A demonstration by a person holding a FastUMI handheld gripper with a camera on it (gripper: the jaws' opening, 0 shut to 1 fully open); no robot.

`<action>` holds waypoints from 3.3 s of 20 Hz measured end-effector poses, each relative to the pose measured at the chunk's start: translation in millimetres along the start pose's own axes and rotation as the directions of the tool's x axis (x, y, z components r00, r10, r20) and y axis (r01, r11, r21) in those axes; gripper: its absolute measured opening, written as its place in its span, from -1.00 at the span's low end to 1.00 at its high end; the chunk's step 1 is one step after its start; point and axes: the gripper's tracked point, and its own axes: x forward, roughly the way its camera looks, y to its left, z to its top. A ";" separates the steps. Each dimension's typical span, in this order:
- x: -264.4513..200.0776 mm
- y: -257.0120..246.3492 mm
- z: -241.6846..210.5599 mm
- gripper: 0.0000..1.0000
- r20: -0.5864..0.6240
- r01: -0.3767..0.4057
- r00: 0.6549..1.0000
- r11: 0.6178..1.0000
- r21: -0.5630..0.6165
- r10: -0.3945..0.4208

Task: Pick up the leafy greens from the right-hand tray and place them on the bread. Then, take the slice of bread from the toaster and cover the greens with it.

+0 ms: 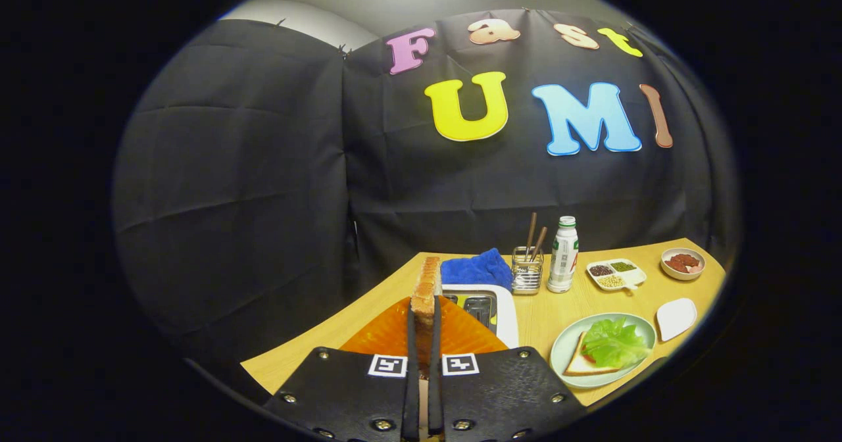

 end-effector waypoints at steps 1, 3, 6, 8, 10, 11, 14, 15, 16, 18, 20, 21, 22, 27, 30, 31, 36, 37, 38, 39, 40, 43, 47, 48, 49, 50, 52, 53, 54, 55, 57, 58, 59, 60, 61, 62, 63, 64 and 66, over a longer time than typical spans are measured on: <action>-3.6 -2.0 7.5 -0.90 0.015 0.002 1.000 1.000 0.001 -0.002; -9.2 -9.7 23.2 -0.90 0.047 0.001 0.999 1.000 0.009 -0.001; -23.0 -23.4 39.2 -0.90 0.080 -0.004 0.997 1.000 0.029 0.002; -33.9 -39.2 47.0 -0.90 0.100 0.007 0.995 0.999 0.040 -0.011; -43.3 -59.8 51.3 -0.90 0.113 0.038 0.993 0.999 0.034 -0.042; -46.9 -69.7 51.7 -0.89 0.119 0.049 0.991 0.998 0.035 -0.053; -54.4 -97.4 47.4 -0.90 0.107 0.066 0.992 0.997 0.030 -0.069; -57.1 -108.6 44.3 -0.90 0.101 0.080 0.992 0.996 0.026 -0.082; -60.9 -121.7 40.6 -0.90 0.095 0.092 0.991 0.996 0.023 -0.093; -66.8 -147.3 32.8 -0.90 0.090 0.130 0.987 0.992 0.006 -0.130; -68.9 -170.0 21.5 -0.90 0.072 0.149 0.986 0.989 -0.003 -0.148; -68.6 -177.7 12.7 -0.90 0.052 0.144 0.988 0.990 -0.004 -0.143; -67.8 -185.3 4.6 -0.90 0.031 0.141 0.990 0.990 0.004 -0.141; -71.8 -221.0 -17.4 -0.89 -0.017 0.169 0.986 0.985 0.028 -0.169; -68.6 -234.5 -29.3 -0.88 -0.039 0.181 0.983 0.983 0.040 -0.180; -67.1 -237.5 -32.6 -0.88 -0.040 0.186 0.982 0.982 0.040 -0.185; -51.6 -234.7 -54.0 -0.88 -0.074 0.170 0.983 0.984 0.057 -0.165; -48.8 -227.2 -57.2 -0.88 -0.082 0.146 0.987 0.987 0.068 -0.141; -46.8 -221.4 -58.6 -0.88 -0.085 0.124 0.989 0.989 0.075 -0.118; -44.7 -215.3 -60.9 -0.88 -0.089 0.104 0.991 0.991 0.082 -0.096; -42.4 -212.8 -63.5 -0.88 -0.094 0.096 0.992 0.992 0.079 -0.088; -34.9 -218.0 -75.0 -0.88 -0.109 0.105 0.989 0.993 0.056 -0.099; -31.4 -234.1 -90.5 -0.88 -0.141 0.124 0.984 0.988 0.087 -0.111; -33.1 -239.4 -91.9 -0.88 -0.143 0.136 0.982 0.988 0.072 -0.124; -34.7 -245.2 -93.7 -0.88 -0.153 0.145 0.979 0.988 0.052 -0.136; -32.6 -250.8 -98.1 -0.83 -0.158 0.158 0.976 0.987 0.033 -0.151; -33.0 -260.7 -102.1 -0.78 -0.162 0.178 0.971 0.984 0.006 -0.175; -32.5 -263.0 -102.7 -0.77 -0.163 0.175 0.972 0.985 0.002 -0.172; -32.5 -261.9 -103.7 -0.71 -0.159 0.161 0.975 0.987 0.014 -0.157; -31.6 -263.2 -103.5 -0.64 -0.154 0.152 0.977 0.988 0.030 -0.145; -31.9 -269.9 -104.9 -0.58 -0.151 0.154 0.978 0.987 0.048 -0.145; -31.9 -275.6 -107.2 -0.57 -0.155 0.166 0.975 0.985 0.045 -0.157; -31.4 -281.8 -109.3 -0.42 -0.159 0.178 0.973 0.983 0.037 -0.170; -31.9 -285.6 -113.0 -0.37 -0.167 0.182 0.971 0.983 0.038 -0.173; -32.0 -289.1 -117.6 -0.37 -0.184 0.189 0.967 0.981 0.053 -0.176; -32.8 -293.0 -119.6 -0.33 -0.191 0.198 0.965 0.978 0.070 -0.182; -33.4 -296.3 -119.3 -0.28 -0.189 0.205 0.964 0.975 0.079 -0.188; -34.2 -297.5 -118.3 -0.27 -0.187 0.206 0.964 0.975 0.082 -0.187; -35.8 -303.2 -116.2 -0.18 -0.180 0.215 0.964 0.973 0.080 -0.199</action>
